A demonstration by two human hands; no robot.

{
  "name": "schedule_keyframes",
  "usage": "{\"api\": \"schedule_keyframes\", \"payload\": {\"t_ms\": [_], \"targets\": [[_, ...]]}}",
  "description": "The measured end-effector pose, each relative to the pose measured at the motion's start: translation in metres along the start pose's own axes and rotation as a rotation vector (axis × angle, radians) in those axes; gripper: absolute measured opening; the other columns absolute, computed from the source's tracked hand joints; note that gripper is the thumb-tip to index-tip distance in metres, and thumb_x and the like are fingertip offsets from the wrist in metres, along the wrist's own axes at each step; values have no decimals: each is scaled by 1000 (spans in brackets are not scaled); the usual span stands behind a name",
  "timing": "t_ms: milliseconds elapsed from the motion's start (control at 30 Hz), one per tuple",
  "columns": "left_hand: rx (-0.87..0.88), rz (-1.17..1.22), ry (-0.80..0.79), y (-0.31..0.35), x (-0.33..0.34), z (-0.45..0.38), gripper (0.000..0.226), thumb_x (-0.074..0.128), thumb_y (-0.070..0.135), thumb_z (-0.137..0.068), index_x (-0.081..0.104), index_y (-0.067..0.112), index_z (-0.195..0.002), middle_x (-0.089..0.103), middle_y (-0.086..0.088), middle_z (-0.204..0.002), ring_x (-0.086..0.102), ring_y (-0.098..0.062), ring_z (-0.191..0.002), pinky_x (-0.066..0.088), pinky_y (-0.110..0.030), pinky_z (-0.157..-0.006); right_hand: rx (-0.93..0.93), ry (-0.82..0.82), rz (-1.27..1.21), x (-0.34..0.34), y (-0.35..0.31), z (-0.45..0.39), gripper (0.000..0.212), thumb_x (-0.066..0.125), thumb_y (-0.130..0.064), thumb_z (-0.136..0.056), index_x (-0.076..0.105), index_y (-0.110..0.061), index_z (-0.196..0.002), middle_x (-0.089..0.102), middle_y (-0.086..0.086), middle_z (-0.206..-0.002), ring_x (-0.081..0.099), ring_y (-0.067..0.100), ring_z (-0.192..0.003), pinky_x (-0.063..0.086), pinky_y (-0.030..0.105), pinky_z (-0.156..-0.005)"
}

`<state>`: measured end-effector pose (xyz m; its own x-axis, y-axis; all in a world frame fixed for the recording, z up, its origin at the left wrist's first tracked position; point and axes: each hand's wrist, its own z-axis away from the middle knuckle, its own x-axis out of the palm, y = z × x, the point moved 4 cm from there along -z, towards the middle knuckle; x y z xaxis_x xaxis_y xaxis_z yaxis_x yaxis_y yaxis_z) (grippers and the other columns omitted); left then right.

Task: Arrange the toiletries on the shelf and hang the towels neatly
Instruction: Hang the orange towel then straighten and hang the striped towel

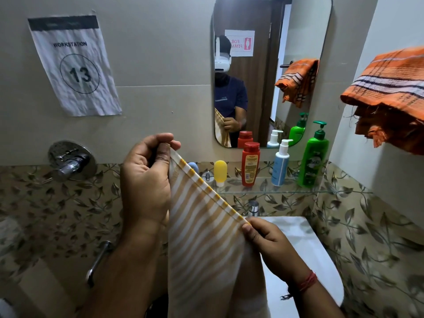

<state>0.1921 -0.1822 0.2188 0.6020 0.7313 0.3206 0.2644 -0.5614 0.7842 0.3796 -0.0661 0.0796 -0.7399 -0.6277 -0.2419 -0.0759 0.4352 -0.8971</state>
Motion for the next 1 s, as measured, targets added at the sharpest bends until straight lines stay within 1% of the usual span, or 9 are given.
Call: {"api": "schedule_keyframes", "payload": {"t_ms": [67,167,233,333,400,500,700,833,1000], "targets": [[40,-107,3,-6,-4,-4,25,52,12,-102,69,28,-94,72,4,-91,65,-7,-80,52,-25,-72,-28,53,18,-3,-7,-1,46,53,-51,-93,59,-6,-85,54,8,-78,51,10,-78,41,33,-71],[92,-283,-24,-17,-7,-2,23,48,23,-102,65,36,-93,69,9,-90,67,-9,-87,53,-30,-77,-82,95,32,-7,-27,-3,8,56,-25,-97,63,-23,-93,63,-9,-86,60,8,-86,48,26,-78],[111,-378,-145,-22,1,7,17,47,35,-100,61,40,-92,68,14,-87,67,-8,-87,50,-24,-74,-152,62,100,-5,-51,-7,15,56,-17,-96,63,-30,-96,66,-13,-92,63,7,-91,51,26,-82],[75,-372,-540,-29,21,30,25,47,64,-90,55,40,-93,70,14,-92,68,-7,-87,54,-27,-75,-268,-4,266,2,-85,-15,14,58,-11,-93,63,-23,-97,66,-15,-92,64,8,-89,52,31,-78],[82,-386,-773,-30,31,45,28,47,69,-87,50,42,-93,67,20,-93,65,-1,-82,51,-19,-69,-327,-16,332,3,-101,-20,12,59,-7,-92,64,-16,-98,67,-15,-97,64,6,-90,52,29,-75],[121,-433,-842,-27,33,47,35,45,76,-83,47,42,-91,53,19,-79,46,1,-64,38,-15,-56,-366,-33,400,1,-111,-25,13,60,-3,-92,63,-15,-96,66,-7,-90,64,11,-83,51,34,-69],[17,-363,-924,-32,34,47,13,65,35,-94,56,28,-87,54,18,-75,48,0,-66,41,-21,-61,-271,22,323,-16,-97,-25,3,60,-23,-92,62,-21,-92,64,-9,-85,62,9,-81,51,39,-72],[63,-401,-908,-35,36,44,12,66,26,-91,58,28,-84,58,12,-79,56,-7,-76,47,-25,-68,-170,-127,286,-20,-86,-25,17,56,-35,-95,60,-18,-94,61,-3,-87,59,14,-85,48,43,-76],[205,-516,-814,-23,39,35,15,68,10,-91,61,20,-83,61,10,-77,60,-10,-76,47,-19,-67,-58,-269,164,-29,-72,-18,48,51,-45,-95,60,2,-98,55,26,-95,56,35,-88,45,50,-76]]}}
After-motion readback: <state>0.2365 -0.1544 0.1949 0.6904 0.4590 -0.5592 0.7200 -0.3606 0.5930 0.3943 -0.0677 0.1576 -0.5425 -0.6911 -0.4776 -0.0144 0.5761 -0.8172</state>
